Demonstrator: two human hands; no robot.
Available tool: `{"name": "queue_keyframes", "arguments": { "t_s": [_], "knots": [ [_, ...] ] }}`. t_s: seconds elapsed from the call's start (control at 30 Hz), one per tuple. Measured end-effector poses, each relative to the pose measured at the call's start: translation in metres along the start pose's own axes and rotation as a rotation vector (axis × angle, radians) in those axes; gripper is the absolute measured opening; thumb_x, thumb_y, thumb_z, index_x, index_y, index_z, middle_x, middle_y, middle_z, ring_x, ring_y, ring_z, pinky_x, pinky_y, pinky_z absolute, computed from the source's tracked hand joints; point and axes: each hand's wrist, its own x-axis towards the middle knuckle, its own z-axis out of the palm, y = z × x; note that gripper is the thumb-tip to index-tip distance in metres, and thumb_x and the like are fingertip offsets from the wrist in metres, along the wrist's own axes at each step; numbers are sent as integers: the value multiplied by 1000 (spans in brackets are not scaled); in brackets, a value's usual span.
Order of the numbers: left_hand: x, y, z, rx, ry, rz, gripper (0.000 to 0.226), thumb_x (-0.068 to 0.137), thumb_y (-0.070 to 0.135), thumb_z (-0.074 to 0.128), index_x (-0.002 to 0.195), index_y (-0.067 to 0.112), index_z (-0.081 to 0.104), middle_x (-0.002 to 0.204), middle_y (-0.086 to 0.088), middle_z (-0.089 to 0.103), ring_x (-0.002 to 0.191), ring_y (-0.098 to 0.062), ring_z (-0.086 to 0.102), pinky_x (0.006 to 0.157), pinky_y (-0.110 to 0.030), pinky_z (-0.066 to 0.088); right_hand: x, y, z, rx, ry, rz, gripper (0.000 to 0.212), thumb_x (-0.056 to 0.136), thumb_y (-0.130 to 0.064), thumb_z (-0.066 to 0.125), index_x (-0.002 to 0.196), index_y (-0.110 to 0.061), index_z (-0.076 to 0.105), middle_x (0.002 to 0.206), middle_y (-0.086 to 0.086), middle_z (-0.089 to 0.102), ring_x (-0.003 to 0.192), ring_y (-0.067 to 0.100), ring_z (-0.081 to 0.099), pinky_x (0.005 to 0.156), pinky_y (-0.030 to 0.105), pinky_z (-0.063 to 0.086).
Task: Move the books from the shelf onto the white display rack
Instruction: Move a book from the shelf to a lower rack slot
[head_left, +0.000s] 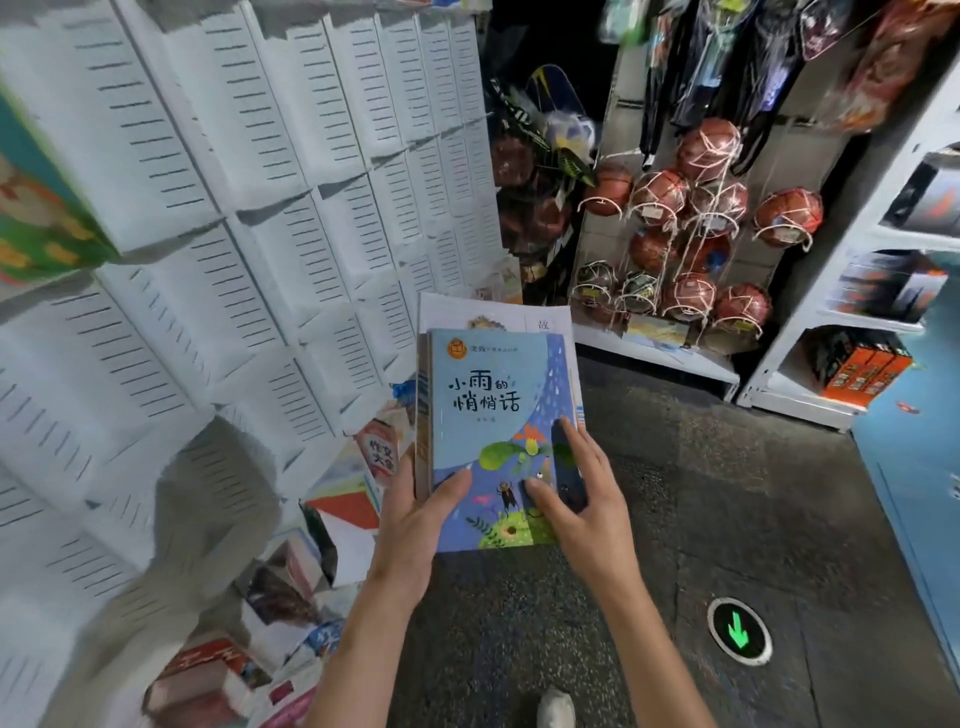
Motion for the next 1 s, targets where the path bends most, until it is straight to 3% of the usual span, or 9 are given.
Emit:
{"name": "queue_keyframes", "arguments": {
  "t_s": [0.1, 0.23, 0.33, 0.37, 0.47, 0.57, 0.67, 0.83, 1.0],
  "knots": [
    [47, -1, 13, 118, 36, 81, 54, 87, 22, 75, 136, 27, 54, 123, 11, 69, 117, -9, 63, 99, -33, 51, 51, 20, 6, 39, 6, -12, 68, 77, -56, 66, 139, -59, 38, 148, -30, 29, 143, 4, 31, 108, 39, 46],
    [112, 3, 37, 250, 139, 158, 74, 83, 39, 73, 148, 39, 37, 133, 26, 58, 126, -4, 55, 101, -30, 47, 129, 36, 7, 45, -1, -107, 67, 79, -46, 67, 138, -53, 37, 146, -31, 27, 143, 2, 27, 111, 35, 42],
    [156, 10, 52, 355, 264, 215, 86, 86, 27, 78, 154, 36, 27, 128, 50, 45, 126, 13, 46, 100, -14, 42, 185, 39, 7, 35, -34, -157, 68, 80, -46, 66, 140, -51, 35, 151, -19, 31, 143, 3, 26, 112, 35, 40],
    [169, 13, 55, 393, 309, 242, 84, 86, 19, 77, 154, 32, 30, 131, 47, 46, 126, 16, 45, 99, -10, 42, 202, 40, 9, 38, -47, -172, 68, 81, -44, 67, 142, -48, 36, 151, -18, 31, 143, 4, 27, 112, 37, 41],
    [201, 22, 57, 483, 436, 297, 72, 86, 15, 76, 149, 29, 44, 141, 19, 55, 129, 5, 49, 103, -15, 43, 248, 44, 21, 53, -87, -223, 71, 83, -37, 72, 146, -38, 40, 151, -26, 28, 143, -1, 26, 109, 47, 43],
    [218, 32, 50, 496, 508, 266, 69, 86, 18, 76, 146, 35, 46, 138, 18, 57, 124, 8, 52, 96, -11, 46, 280, 39, 42, 87, -156, -273, 71, 81, -44, 68, 145, -42, 37, 147, -39, 19, 140, -12, 21, 110, 47, 42],
    [228, 47, 38, 534, 599, 268, 71, 85, 20, 77, 146, 38, 45, 136, 23, 57, 121, 7, 55, 96, -15, 48, 303, 29, 67, 159, -218, -319, 70, 80, -46, 70, 142, -49, 37, 145, -42, 21, 141, -8, 24, 110, 47, 42],
    [241, 65, -1, 572, 744, 322, 75, 85, 19, 78, 148, 37, 42, 143, 21, 52, 133, 2, 47, 109, -40, 45, 330, 0, 115, 245, -303, -381, 69, 81, -55, 72, 142, -54, 39, 152, -31, 28, 144, 3, 29, 107, 51, 45],
    [249, 89, -43, 619, 815, 394, 74, 87, 14, 74, 151, 29, 40, 150, 17, 45, 138, 2, 39, 113, -37, 40, 347, -37, 164, 323, -344, -434, 72, 82, -35, 79, 146, -33, 46, 154, -12, 37, 143, 6, 33, 111, 49, 40]
  ]
}}
